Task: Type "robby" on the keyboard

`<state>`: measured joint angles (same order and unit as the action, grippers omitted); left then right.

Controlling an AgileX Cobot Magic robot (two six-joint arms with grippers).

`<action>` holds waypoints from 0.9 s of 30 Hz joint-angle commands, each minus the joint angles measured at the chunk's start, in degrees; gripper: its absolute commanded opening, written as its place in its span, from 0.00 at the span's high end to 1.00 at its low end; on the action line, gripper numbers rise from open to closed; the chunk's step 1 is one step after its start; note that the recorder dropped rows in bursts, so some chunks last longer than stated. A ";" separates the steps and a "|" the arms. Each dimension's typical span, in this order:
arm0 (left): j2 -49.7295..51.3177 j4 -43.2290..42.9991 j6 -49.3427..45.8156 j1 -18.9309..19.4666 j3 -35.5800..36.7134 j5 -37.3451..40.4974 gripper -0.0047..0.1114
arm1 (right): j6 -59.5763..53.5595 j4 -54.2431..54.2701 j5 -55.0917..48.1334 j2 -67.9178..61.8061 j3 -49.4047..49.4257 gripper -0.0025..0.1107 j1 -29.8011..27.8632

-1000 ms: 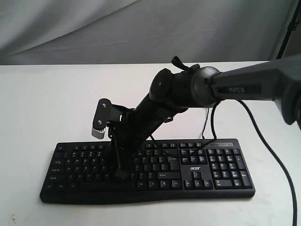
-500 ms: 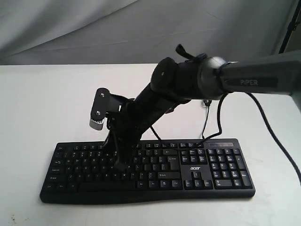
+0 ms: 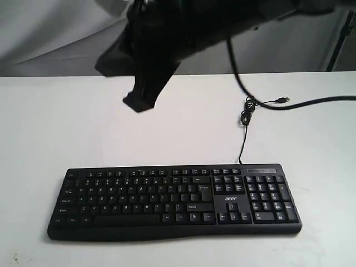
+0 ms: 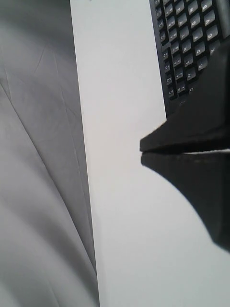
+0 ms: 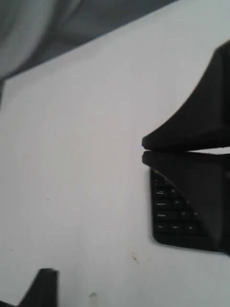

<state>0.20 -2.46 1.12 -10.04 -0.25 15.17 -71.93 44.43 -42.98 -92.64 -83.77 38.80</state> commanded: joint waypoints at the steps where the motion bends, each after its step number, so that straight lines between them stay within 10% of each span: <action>1: -0.20 -0.27 0.16 -0.32 0.25 -0.33 0.96 | 0.43 4.61 0.32 7.77 0.00 0.98 -0.03; 17: -0.20 -0.27 0.16 -0.32 0.25 -0.33 0.96 | 8.30 1.60 -1.19 17.37 0.00 0.98 -0.03; 27: -0.20 -0.27 0.16 -0.32 0.25 -0.33 0.96 | 23.84 3.71 15.37 18.05 0.00 0.98 -1.63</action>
<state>0.20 -2.46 1.12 -10.04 -0.25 15.17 -55.32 47.11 -32.71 -75.19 -83.77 38.48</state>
